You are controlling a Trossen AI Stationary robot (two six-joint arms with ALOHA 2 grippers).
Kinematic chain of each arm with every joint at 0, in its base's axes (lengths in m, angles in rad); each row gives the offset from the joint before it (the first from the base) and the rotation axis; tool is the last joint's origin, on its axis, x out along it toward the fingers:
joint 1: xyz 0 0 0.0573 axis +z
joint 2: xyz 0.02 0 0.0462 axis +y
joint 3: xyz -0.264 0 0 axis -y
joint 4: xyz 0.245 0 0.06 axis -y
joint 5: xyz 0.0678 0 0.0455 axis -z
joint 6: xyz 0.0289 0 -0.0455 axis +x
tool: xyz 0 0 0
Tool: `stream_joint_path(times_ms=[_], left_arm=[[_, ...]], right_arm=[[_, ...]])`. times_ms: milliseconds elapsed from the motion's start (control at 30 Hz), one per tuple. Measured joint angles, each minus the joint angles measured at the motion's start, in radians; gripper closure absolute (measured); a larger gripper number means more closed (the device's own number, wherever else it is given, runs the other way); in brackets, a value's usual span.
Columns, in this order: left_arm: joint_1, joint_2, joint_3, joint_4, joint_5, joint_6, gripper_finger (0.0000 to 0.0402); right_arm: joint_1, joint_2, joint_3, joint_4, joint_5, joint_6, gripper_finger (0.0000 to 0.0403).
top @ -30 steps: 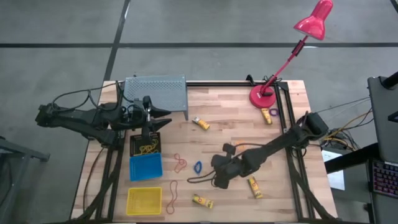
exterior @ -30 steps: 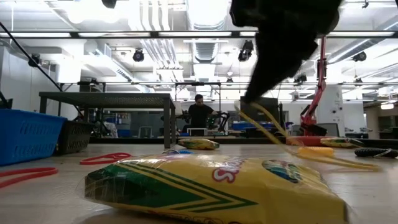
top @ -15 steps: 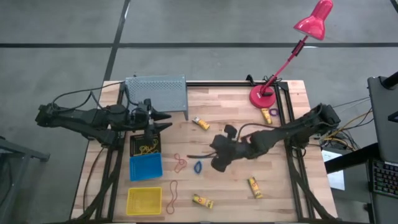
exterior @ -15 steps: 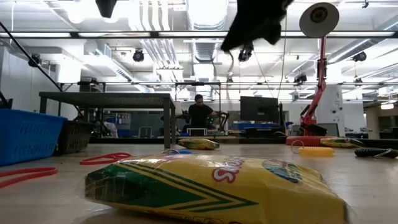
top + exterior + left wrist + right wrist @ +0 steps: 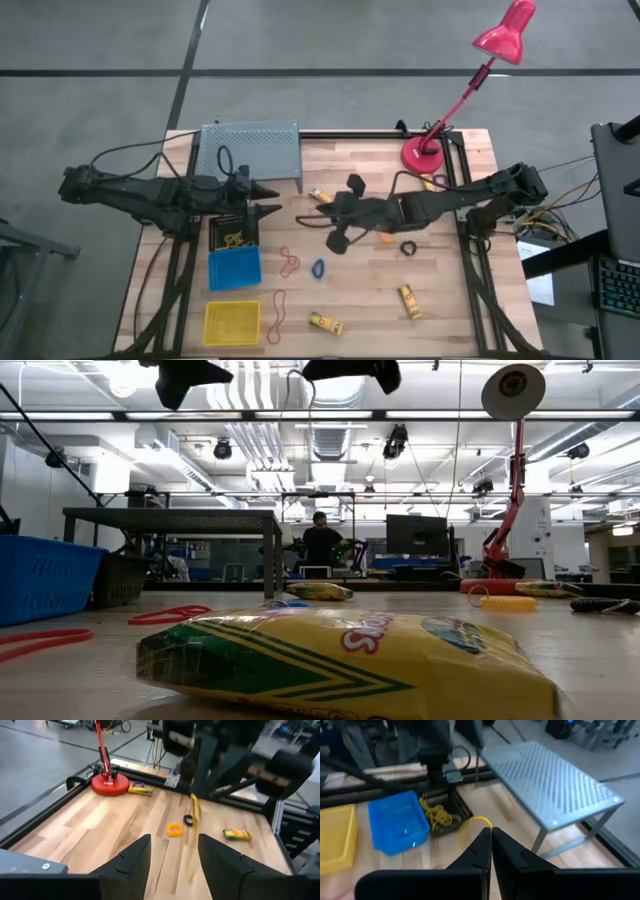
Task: Pick & Place Office Desk Supplies
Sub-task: Put the yellow rubber band in the black bin
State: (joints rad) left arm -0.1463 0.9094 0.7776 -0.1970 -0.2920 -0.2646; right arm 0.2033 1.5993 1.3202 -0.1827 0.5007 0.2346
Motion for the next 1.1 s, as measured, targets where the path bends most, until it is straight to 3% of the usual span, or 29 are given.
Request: stream_joint_path(times_ms=[500,1100], left_arm=[[0.000,0.121,0.000,0.007,0.004,0.004,0.0235],[0.000,0.133,0.000,0.036,0.004,0.006,0.0236]], right_arm=[[-0.046,0.104,0.139,0.005,-0.004,-0.097,0.0395],[-0.051,0.128,0.192,0.065,-0.043,-0.142,0.0395]])
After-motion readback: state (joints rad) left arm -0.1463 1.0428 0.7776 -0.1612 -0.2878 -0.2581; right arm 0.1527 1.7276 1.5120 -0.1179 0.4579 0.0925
